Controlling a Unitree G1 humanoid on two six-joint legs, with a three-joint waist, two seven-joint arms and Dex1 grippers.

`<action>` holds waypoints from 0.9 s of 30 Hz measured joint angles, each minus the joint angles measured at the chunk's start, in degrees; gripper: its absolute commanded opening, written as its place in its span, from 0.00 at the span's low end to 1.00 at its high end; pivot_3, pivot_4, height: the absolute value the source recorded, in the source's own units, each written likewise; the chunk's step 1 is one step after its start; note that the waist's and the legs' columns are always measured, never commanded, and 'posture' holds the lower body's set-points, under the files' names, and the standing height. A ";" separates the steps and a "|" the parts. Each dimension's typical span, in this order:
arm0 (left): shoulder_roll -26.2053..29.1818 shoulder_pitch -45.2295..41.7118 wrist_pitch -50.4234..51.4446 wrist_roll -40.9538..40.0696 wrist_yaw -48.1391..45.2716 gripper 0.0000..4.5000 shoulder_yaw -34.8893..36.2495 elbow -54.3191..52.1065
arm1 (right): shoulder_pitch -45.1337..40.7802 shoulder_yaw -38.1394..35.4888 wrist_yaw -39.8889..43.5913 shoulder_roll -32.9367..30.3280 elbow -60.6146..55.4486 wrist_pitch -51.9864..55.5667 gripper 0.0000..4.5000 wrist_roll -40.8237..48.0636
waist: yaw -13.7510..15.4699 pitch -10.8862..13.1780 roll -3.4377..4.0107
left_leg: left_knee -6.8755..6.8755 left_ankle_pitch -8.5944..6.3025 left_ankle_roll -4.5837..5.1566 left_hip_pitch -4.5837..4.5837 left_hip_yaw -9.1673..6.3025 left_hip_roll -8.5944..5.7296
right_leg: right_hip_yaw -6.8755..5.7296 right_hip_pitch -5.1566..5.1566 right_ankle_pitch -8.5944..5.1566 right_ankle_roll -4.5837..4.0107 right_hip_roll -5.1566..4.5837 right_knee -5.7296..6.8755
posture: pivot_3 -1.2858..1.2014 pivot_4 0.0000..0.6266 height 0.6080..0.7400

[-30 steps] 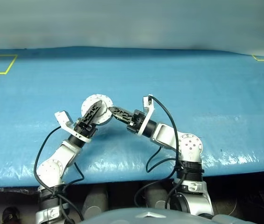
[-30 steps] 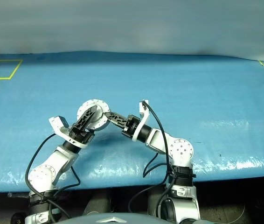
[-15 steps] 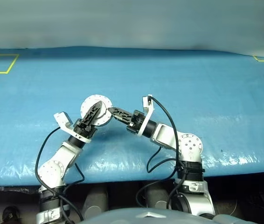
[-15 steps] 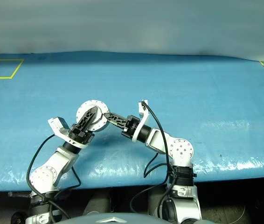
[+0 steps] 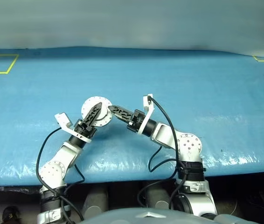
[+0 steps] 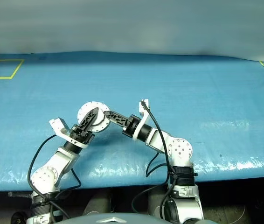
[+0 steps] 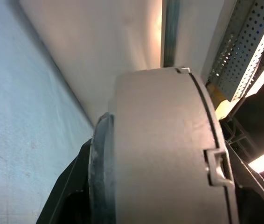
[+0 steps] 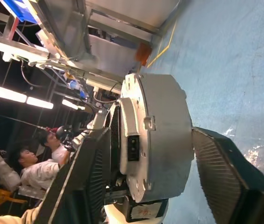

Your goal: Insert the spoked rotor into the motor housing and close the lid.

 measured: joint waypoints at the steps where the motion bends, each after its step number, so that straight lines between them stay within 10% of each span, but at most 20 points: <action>1: -0.20 0.10 -0.54 0.56 0.55 0.61 0.19 0.16 | -0.02 0.29 -0.06 0.15 -0.13 -0.93 0.76 -0.74 | 0.00 0.00 0.00 | 0.00 0.00 0.00 0.00 0.00 0.00 | 0.00 0.00 0.00 0.00 0.00 0.00 | 0.52 0.24 1.00; 24: 3.47 -17.88 -27.74 23.15 27.13 0.61 14.57 22.66 | 0.10 1.38 -1.54 1.37 -0.07 -7.35 0.76 -10.33 | 0.18 -0.11 -0.19 | 0.11 0.01 -0.01 0.42 -0.01 0.00 | 0.06 0.45 0.14 0.15 0.06 0.00 | 0.52 0.24 1.00; 27: 3.80 -17.72 -27.46 24.85 27.51 0.77 14.39 22.74 | 0.25 1.85 -1.29 1.39 -0.07 -7.36 0.76 -11.33 | 0.08 -0.11 -0.18 | 0.10 0.01 -0.01 0.54 -0.01 0.00 | 0.07 0.56 0.14 0.14 0.06 0.00 | 0.52 0.24 1.00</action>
